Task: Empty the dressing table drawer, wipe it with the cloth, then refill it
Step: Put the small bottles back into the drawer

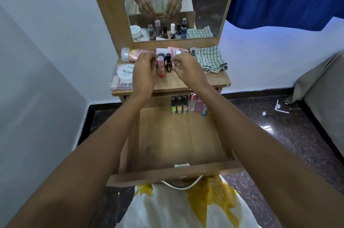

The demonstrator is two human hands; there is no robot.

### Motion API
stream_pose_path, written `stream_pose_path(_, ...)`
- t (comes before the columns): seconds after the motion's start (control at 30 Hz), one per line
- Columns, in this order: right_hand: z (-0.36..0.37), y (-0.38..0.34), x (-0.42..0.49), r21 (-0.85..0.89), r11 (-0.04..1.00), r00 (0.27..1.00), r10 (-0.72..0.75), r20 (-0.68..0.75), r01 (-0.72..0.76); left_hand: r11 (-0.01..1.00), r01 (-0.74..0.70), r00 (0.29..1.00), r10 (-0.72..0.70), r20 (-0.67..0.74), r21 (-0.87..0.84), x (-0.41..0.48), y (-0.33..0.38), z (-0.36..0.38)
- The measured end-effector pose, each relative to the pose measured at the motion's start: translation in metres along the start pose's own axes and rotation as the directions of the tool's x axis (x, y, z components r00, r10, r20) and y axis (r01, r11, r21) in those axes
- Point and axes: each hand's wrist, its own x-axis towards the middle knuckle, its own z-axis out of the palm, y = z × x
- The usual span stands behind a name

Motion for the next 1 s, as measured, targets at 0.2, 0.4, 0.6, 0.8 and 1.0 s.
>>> stream_pose_path(0.2,0.01,-0.014,0.022,-0.029,0.995,0.995,-0.093,0.036,0.094,0.998,0.0,0.999,-0.003,0.049,0.065,0.013,-0.015,0.0)
stream_pose_path(0.4,0.015,-0.017,0.028,-0.107,0.983,0.988,-0.143,0.054,0.148,0.989,0.043,0.995,-0.055,0.083,0.139,0.016,-0.014,0.007)
stream_pose_path(0.6,0.013,-0.018,0.031,-0.097,0.99,0.991,-0.097,0.09,0.106,0.987,0.048,0.99,-0.067,0.121,0.155,0.022,-0.013,0.007)
stream_pose_path(0.8,0.01,-0.019,0.029,-0.057,0.995,0.992,-0.074,0.106,0.081,0.987,0.057,0.986,-0.08,0.147,0.153,0.018,-0.008,0.005)
stream_pose_path(1.0,-0.002,-0.014,0.02,-0.021,0.999,0.996,-0.037,0.079,0.038,0.989,0.085,0.977,-0.107,0.184,0.121,0.012,-0.005,-0.001)
